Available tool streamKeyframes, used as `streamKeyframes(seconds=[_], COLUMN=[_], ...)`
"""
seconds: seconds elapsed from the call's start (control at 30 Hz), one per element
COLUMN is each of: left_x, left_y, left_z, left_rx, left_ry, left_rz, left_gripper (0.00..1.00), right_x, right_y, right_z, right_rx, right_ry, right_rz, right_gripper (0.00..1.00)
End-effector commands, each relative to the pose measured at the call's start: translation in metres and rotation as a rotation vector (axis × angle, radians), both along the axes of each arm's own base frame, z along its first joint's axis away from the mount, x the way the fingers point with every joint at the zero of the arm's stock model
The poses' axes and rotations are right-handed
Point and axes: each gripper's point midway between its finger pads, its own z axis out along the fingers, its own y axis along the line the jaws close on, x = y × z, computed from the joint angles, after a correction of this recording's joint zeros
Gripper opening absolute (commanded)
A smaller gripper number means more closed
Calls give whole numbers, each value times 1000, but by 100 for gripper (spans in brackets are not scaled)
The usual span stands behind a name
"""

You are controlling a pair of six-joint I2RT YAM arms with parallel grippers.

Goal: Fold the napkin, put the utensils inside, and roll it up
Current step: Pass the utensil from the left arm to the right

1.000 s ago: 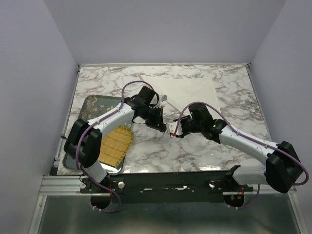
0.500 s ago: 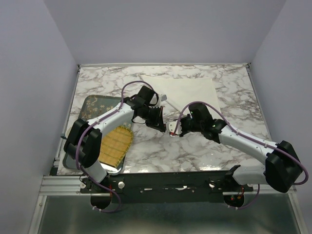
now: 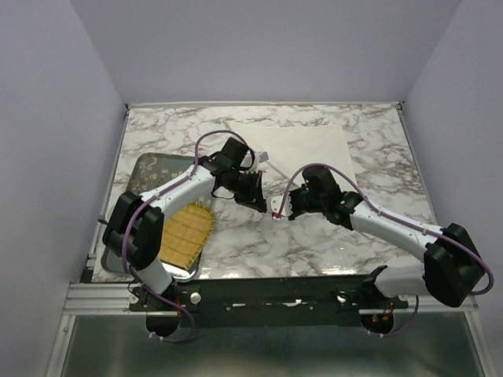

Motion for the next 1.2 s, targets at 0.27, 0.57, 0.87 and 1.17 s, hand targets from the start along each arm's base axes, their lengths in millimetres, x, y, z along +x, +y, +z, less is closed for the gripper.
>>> streamKeyframes(seconds=[0.27,0.57,0.87,1.17], left_x=[27,125,129,134], left_y=[7,115,133,126], left_z=[28,72,59,49], left_rx=[-41,179,182,164], left_ry=[-63,-368,-330,-309], left_rz=[59,485,532,498], left_gripper=[18,99,97,97], right_x=[18,86,141,155], right_y=[10,-5,-14,-30], right_z=[16,24,1,-54], right_rx=[73,205,193,-18], right_ry=[61,349,579,641], right_rz=[-121,-582,-859,-922], right_gripper=[1,0,1,1])
